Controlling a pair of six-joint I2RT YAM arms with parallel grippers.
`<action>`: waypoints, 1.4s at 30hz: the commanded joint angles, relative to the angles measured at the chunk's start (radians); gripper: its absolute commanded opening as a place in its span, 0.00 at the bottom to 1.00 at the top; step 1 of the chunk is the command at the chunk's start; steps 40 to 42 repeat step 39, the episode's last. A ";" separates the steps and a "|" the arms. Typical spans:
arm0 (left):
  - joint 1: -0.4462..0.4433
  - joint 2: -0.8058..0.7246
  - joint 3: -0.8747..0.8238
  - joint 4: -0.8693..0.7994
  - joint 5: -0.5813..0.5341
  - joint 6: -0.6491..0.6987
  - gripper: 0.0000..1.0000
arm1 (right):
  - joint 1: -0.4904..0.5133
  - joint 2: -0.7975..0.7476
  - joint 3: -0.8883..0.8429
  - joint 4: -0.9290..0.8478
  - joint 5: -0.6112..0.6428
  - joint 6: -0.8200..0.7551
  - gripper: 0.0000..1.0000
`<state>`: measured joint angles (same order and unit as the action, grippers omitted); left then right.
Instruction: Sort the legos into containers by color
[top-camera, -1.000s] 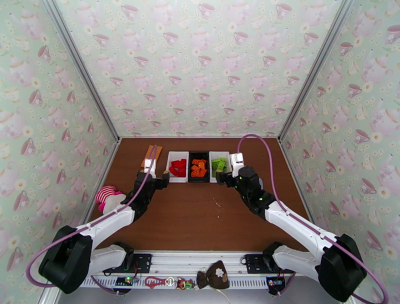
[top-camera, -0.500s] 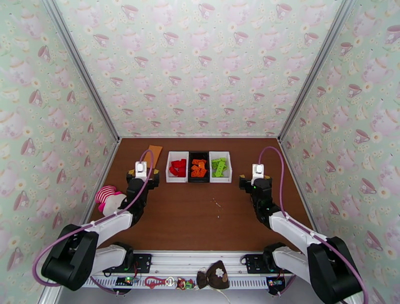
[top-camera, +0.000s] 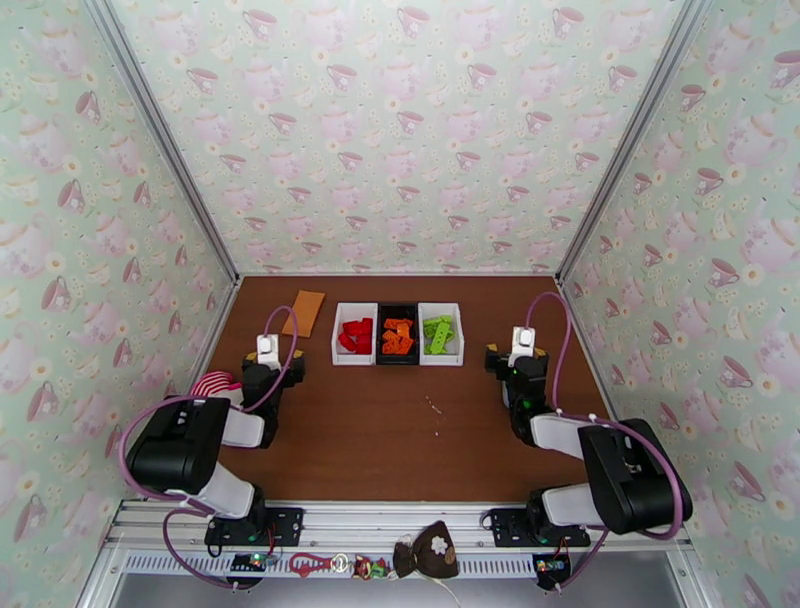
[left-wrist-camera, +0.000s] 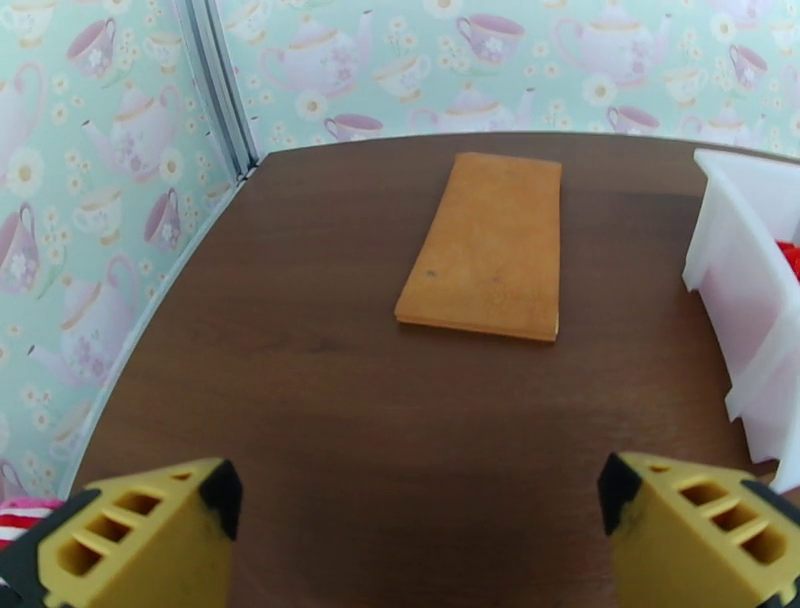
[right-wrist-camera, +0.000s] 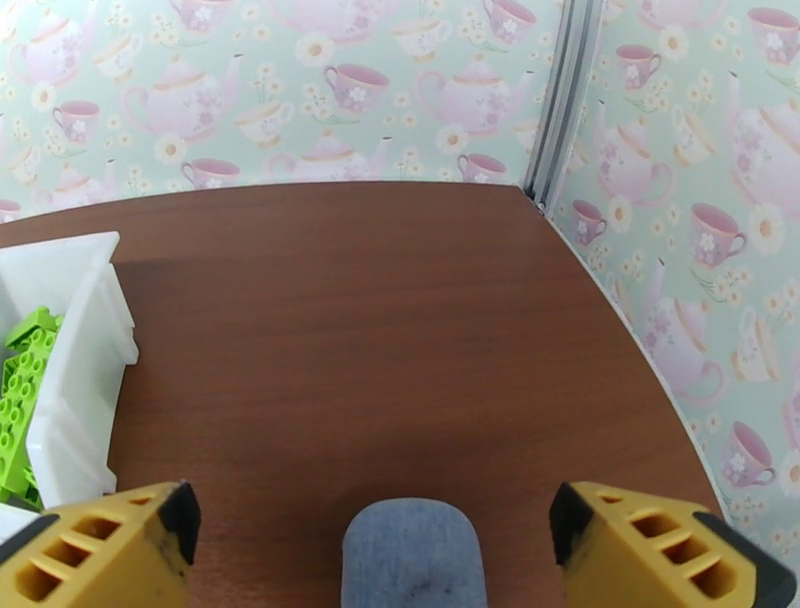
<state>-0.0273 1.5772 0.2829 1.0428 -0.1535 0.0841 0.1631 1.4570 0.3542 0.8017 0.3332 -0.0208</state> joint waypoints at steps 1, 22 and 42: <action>0.026 -0.010 0.037 0.016 0.105 -0.055 1.00 | -0.037 0.032 0.037 0.074 -0.075 0.016 0.99; -0.032 -0.008 0.074 -0.047 -0.041 -0.023 1.00 | -0.112 0.090 0.055 0.079 -0.258 0.042 0.99; -0.031 -0.009 0.076 -0.056 -0.030 -0.024 1.00 | -0.111 0.089 0.054 0.079 -0.257 0.040 0.99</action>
